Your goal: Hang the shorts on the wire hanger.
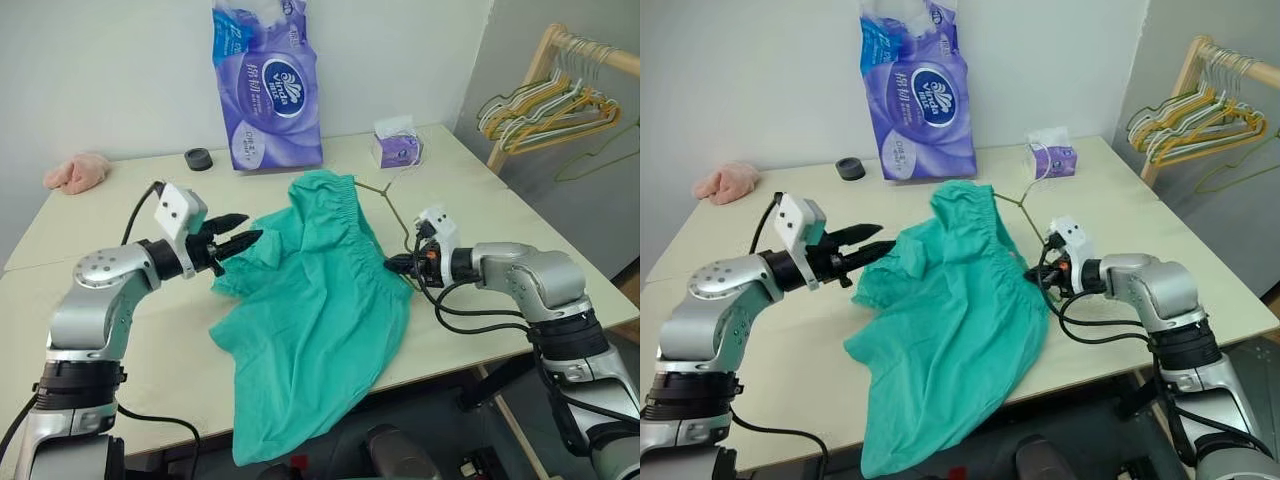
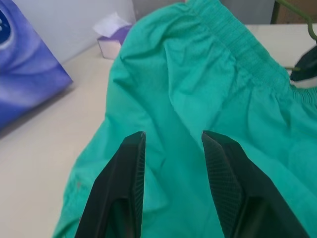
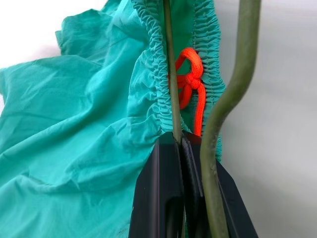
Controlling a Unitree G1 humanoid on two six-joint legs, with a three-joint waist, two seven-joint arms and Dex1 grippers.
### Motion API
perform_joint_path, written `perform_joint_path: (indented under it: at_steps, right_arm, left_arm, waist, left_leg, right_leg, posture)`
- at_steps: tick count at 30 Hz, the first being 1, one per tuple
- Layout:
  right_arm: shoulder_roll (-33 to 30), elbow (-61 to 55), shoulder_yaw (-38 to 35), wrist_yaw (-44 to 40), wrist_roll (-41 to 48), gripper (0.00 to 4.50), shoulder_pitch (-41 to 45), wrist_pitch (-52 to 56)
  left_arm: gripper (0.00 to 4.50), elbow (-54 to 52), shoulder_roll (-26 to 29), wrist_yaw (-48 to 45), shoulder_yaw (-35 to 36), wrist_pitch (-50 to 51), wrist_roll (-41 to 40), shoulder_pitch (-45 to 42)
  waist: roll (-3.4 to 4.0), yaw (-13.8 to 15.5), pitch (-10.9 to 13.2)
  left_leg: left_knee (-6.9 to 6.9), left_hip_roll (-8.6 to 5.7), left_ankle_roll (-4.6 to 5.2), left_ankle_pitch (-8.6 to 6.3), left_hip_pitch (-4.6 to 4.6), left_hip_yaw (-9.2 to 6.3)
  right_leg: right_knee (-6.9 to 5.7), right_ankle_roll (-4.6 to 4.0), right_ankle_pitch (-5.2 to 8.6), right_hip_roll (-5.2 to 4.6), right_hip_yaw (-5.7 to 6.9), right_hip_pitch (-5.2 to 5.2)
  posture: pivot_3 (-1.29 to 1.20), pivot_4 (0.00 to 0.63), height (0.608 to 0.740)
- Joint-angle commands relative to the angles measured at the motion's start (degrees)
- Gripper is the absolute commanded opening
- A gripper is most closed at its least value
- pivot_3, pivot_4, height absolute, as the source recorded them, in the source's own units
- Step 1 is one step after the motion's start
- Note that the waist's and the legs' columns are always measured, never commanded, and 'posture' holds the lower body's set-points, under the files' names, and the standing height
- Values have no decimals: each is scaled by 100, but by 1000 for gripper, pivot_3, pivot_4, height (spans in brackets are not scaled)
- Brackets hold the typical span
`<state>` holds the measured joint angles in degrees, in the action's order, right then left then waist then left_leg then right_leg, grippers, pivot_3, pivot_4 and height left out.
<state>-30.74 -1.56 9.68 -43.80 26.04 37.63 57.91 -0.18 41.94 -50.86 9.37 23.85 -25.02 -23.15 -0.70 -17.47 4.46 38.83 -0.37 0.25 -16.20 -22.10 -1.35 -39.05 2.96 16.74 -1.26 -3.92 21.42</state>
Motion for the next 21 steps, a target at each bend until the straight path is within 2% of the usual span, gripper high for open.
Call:
perform_joint_path:
  at_steps: [1,3,7,11,16,21]
  right_arm:
    - [-128,-392,133,-194,-138,0,81,-385]
    - [-227,-566,344,-306,-268,0,70,-566]
    - [-456,-801,753,-515,-644,0,29,-1041]
    - [-549,-961,1003,-598,-925,0,-20,-1328]
    - [-635,-1074,1205,-715,-1248,0,4,-1671]
    - [-748,-1229,1384,-870,-1596,0,3,-2112]
  left_arm:
    - [2981,106,250,-170,162,-15,-34,-367]
    - [3314,334,481,-433,89,-115,54,-750]
    - [4441,851,765,-961,-169,-362,241,-1508]
    - [4441,1097,876,-1574,-553,-570,433,-1901]
    - [4441,1095,965,-2341,-1046,-815,667,-1878]
    - [4441,1378,799,-2468,-1336,-1248,1051,-1950]
  waist:
    - [1,-3,-6]
    - [-2,-1,-6]
    - [-2,0,-7]
    - [1,-10,-12]
    - [1,-24,-12]
    - [0,-25,-13]
  left_leg:
    - [0,0,0,0,0,0]
    - [2,-1,-1,1,-2,-3]
    - [3,-2,-1,1,-6,-11]
    - [3,-5,-1,1,-4,-9]
    - [3,-4,-2,2,-2,-12]
    - [3,-4,-2,2,-2,-12]
  right_leg:
    - [0,0,0,0,0,0]
    - [-3,-1,-1,-2,3,2]
    - [0,-1,0,-1,13,4]
    - [2,0,0,-4,9,1]
    - [-4,-1,0,-4,10,4]
    - [-3,-1,0,-5,8,5]
  posture:
    - [-295,1,740]
    - [-295,2,740]
    - [-296,2,740]
    - [-297,2,740]
    - [-305,3,740]
    - [-306,4,740]
